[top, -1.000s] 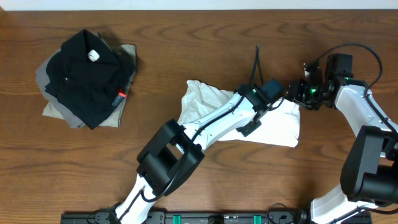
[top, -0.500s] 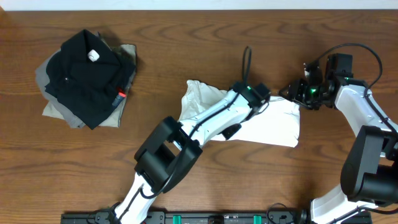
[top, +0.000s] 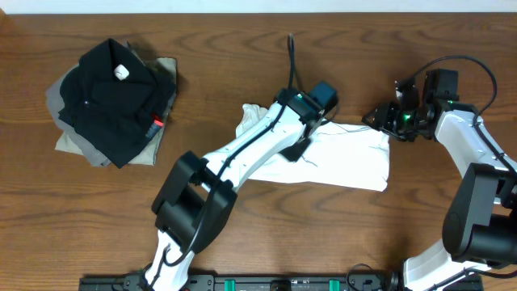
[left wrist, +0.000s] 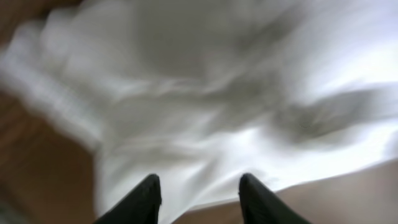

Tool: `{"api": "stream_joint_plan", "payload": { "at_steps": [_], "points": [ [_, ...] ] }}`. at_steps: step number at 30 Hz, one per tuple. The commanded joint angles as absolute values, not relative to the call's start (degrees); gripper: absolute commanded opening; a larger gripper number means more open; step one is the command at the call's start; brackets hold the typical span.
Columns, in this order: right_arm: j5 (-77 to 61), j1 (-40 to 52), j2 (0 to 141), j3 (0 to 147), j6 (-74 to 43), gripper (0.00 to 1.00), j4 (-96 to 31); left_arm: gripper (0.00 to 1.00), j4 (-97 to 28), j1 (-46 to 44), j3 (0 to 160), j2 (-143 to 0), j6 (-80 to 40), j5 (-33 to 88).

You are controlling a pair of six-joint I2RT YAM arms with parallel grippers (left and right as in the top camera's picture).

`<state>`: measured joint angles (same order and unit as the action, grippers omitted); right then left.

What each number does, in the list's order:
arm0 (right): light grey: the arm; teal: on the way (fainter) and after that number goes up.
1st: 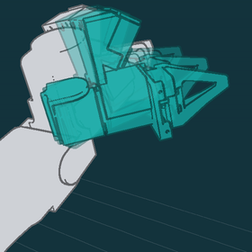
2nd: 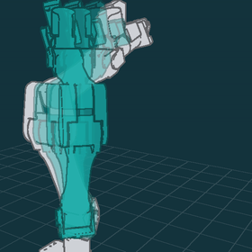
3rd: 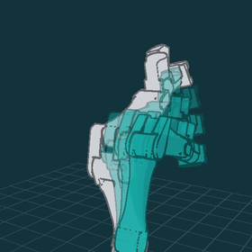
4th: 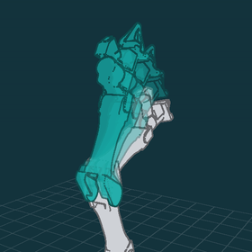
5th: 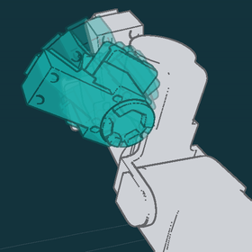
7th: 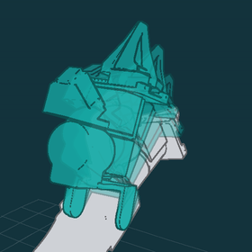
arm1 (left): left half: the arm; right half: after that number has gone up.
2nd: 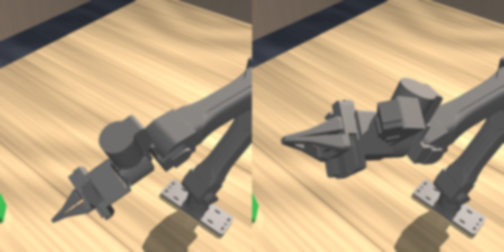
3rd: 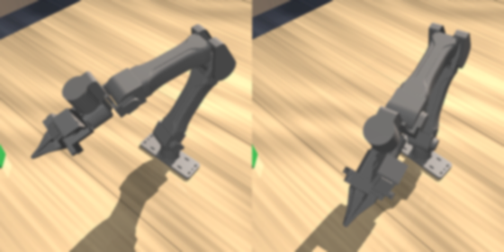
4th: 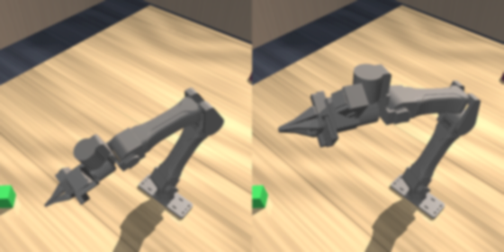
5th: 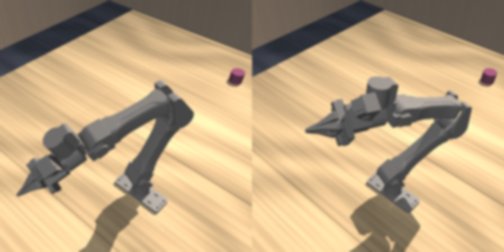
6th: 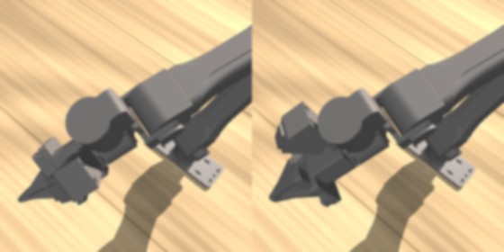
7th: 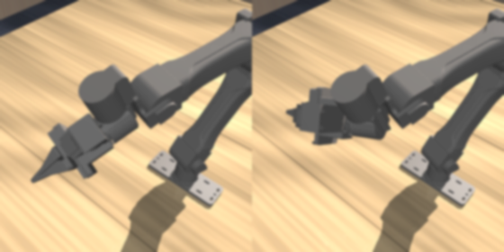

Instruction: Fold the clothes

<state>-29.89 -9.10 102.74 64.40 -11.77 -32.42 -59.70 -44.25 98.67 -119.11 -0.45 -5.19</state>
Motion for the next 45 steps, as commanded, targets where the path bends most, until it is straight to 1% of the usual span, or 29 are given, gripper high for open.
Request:
{"api": "stream_joint_plan", "payload": {
  "at_steps": [1,4,5,6,9,11,13,15,19,21,31,35,36,37,38,39,40,41,43,45],
  "points": [
    [-29.78,-9.04,102.48,65.25,-11.73,0.51,-32.34,0.46,-54.57,-46.72,98.56,-119.26,4.73,7.14],
    [-29.78,-9.04,102.48,65.25,-11.73,0.51,-32.34,0.46,-49.87,-48.66,98.56,-121.03,4.78,7.11],
    [-29.78,-9.04,102.48,65.25,-11.73,0.51,-32.36,0.44,-49.32,-49.12,98.56,-121.67,4.97,7.09],
    [-29.78,-9.04,102.48,65.25,-11.73,0.51,-32.38,0.37,-49.34,-49.47,98.56,-122.48,5.08,7.07],
    [-29.8,-9.04,102.48,65.25,-11.75,0.5,-32.38,0.24,-51.0,-49.74,98.56,-124.42,5.15,7.05],
    [-29.78,-9.04,102.48,65.25,-11.73,0.5,-32.38,0.13,-52.66,-49.54,98.54,-124.97,5.19,6.22],
    [-29.78,-9.04,102.48,65.25,-11.75,0.5,-32.38,0.06,-53.8,-49.1,98.54,-125.01,5.15,3.22],
    [-29.8,-9.04,102.48,65.25,-11.75,0.5,-32.34,0.06,-54.89,-48.56,98.54,-124.99,5.08,-1.65],
    [-29.78,-9.04,102.48,65.25,-11.73,0.5,-32.4,0.06,-59.72,-46.92,98.54,-124.99,0.78,-11.38],
    [-29.78,-9.04,102.48,65.25,-11.73,0.5,-32.38,0.06,-62.46,-45.8,98.54,-124.99,-1.48,-13.61],
    [-29.76,-9.1,102.48,65.25,-11.7,0.5,-32.27,0.06,-72.47,-38.63,98.54,-124.95,-7.49,-13.58],
    [-29.71,-9.1,102.48,65.25,-11.7,0.5,-31.92,0.06,-70.89,-37.91,98.65,-123.81,-7.03,-12.99],
    [-29.71,-9.1,102.48,65.25,-11.73,0.5,-31.73,0.07,-69.12,-38.13,98.65,-123.17,-4.67,-10.83],
    [-29.74,-9.1,102.48,65.25,-11.73,0.5,-31.53,0.13,-67.33,-38.39,98.65,-122.67,-2.35,-8.49],
    [-29.76,-9.1,102.48,65.25,-11.73,0.5,-31.44,0.22,-65.43,-38.61,98.65,-122.23,-0.78,-6.68],
    [-29.76,-9.1,102.48,65.25,-11.73,0.5,-31.42,0.28,-63.64,-38.7,98.63,-121.97,-0.36,-5.56],
    [-29.74,-9.1,102.48,65.25,-11.73,0.5,-31.44,0.39,-61.63,-38.7,98.65,-121.89,-0.45,-4.36],
    [-29.74,-9.1,102.48,65.25,-11.73,0.5,-31.48,0.45,-60.12,-38.7,98.63,-121.89,-0.45,-2.81],
    [-29.76,-9.1,102.48,65.25,-11.73,0.5,-31.59,0.5,-57.49,-38.48,98.56,-122.15,-0.47,1.67],
    [-29.76,-9.15,102.48,65.25,-11.7,0.51,-31.7,0.5,-55.61,-38.41,98.56,-122.41,-0.47,5.76]
  ]
}}
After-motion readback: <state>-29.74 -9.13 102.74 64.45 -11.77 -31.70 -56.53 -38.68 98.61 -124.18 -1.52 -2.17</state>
